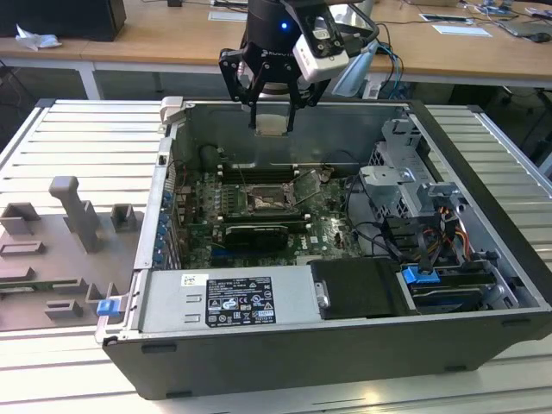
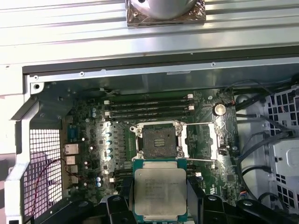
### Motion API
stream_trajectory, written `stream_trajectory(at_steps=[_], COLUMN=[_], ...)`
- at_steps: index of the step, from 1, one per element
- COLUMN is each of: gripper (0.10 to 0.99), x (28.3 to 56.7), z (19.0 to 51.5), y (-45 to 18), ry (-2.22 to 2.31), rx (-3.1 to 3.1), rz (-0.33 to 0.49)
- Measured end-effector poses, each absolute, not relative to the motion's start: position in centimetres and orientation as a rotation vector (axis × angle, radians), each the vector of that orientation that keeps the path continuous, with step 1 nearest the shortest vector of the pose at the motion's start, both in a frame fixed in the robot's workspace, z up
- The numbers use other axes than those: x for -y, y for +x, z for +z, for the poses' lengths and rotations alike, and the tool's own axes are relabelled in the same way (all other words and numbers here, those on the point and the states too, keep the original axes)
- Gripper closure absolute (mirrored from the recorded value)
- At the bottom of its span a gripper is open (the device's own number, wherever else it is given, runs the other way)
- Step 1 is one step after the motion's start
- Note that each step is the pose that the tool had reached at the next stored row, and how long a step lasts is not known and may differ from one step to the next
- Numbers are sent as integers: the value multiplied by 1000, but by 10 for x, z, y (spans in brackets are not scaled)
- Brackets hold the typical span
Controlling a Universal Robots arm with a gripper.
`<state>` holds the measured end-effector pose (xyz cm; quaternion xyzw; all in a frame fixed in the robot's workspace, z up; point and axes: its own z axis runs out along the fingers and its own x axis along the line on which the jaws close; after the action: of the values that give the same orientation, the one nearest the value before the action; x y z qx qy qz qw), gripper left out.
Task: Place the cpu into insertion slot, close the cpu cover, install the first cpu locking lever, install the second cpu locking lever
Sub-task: 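Place the cpu into insertion slot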
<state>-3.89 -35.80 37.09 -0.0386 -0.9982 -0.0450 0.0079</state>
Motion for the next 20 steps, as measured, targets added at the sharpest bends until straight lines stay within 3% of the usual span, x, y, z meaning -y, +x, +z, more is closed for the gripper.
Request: stream_trajectory(at_steps=[20], gripper=[545], x=[358], z=[371], y=[-39], ry=[-158], rx=[3120], rz=[-141])
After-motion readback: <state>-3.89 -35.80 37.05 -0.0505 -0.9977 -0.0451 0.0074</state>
